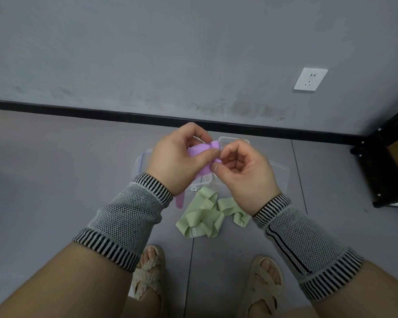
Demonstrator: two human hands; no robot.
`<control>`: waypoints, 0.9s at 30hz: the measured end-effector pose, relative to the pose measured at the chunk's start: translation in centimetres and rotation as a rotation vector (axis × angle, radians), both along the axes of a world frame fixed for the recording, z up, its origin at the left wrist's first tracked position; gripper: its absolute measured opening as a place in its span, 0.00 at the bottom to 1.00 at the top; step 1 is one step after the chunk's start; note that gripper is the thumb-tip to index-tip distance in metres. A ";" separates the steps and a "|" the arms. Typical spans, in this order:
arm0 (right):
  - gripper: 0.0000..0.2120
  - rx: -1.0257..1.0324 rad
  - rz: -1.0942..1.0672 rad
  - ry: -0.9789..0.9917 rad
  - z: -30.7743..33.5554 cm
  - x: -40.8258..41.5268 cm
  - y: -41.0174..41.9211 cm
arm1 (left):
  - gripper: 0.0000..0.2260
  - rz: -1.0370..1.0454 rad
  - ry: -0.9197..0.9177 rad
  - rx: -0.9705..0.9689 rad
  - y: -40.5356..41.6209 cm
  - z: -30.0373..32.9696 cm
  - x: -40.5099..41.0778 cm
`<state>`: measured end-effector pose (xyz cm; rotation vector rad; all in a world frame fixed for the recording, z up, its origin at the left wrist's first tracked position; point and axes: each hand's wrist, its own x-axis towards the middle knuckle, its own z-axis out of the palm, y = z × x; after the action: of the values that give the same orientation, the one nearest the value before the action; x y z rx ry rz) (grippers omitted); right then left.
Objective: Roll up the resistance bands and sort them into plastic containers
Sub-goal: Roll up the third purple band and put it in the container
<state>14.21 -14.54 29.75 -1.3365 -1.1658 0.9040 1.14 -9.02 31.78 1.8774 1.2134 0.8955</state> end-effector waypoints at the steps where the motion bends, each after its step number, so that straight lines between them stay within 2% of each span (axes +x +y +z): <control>1: 0.13 0.001 0.000 -0.011 0.0 0.1 -0.1 | 0.09 -0.005 -0.010 -0.007 0.0 0.0 0.0; 5: 0.11 0.006 0.053 -0.018 0.4 0.3 -0.5 | 0.07 -0.027 -0.103 -0.105 0.3 0.1 -0.3; 12: 0.07 -0.091 0.046 0.140 0.5 1.0 -0.5 | 0.06 -0.090 -0.206 -0.198 0.5 0.1 -0.9; 17: 0.08 -0.103 0.034 0.157 0.5 0.7 -0.4 | 0.05 -0.108 -0.161 -0.199 0.4 0.0 -0.8; 23: 0.08 -0.083 -0.007 0.061 0.3 0.3 -0.3 | 0.06 -0.076 -0.164 -0.219 0.2 0.1 -0.5; 27: 0.07 -0.082 -0.025 0.102 0.1 0.4 -0.3 | 0.06 -0.068 -0.153 -0.197 0.4 -0.1 -0.5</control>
<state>14.62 -14.86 29.90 -1.3520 -1.0411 0.9995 0.59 -8.61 31.67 1.6532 1.0965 0.8345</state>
